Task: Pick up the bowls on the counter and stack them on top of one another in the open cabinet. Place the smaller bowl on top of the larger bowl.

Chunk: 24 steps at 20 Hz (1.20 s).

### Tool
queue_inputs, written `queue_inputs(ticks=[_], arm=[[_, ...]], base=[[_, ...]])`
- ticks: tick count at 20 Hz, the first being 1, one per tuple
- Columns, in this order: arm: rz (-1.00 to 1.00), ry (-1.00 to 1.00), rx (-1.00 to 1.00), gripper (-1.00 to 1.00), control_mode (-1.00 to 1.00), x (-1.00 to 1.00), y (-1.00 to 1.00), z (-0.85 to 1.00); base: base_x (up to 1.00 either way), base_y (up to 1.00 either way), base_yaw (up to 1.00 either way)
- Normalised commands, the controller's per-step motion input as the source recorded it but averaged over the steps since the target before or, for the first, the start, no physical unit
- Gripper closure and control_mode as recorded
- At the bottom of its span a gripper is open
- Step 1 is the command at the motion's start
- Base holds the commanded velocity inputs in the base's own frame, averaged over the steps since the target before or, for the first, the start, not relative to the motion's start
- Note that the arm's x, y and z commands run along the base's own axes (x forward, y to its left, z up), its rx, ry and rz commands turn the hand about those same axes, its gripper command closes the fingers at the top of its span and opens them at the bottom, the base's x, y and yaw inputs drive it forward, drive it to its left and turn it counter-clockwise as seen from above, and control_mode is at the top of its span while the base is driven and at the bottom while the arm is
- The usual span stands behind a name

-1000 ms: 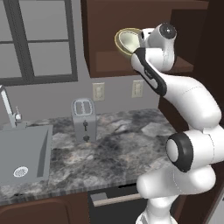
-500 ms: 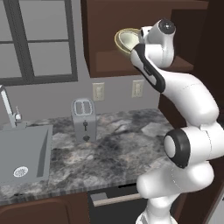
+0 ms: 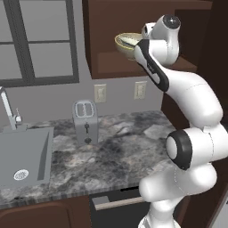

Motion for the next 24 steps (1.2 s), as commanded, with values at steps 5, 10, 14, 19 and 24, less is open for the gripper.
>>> queue_inputs(ticks=[5, 10, 14, 19, 24], arm=[[0.0, 0.09, 0.0, -1.0, -1.0, -0.68, -0.16, 0.35], [0.0, 0.13, -0.07, -1.0, -1.0, -0.98, -0.13, 0.05], [0.01, 0.12, -0.09, -1.0, -1.0, -1.0, -0.03, -0.09], [0.0, 0.08, -0.09, -1.0, -1.0, -1.0, 0.0, -0.17], [0.0, -0.08, -0.07, -1.0, -1.0, -1.0, -0.01, -0.2]], base=[[0.0, 0.0, 0.0], [0.0, 0.0, 0.0], [0.0, 0.0, 0.0], [0.0, 0.0, 0.0], [0.0, 0.0, 0.0]])
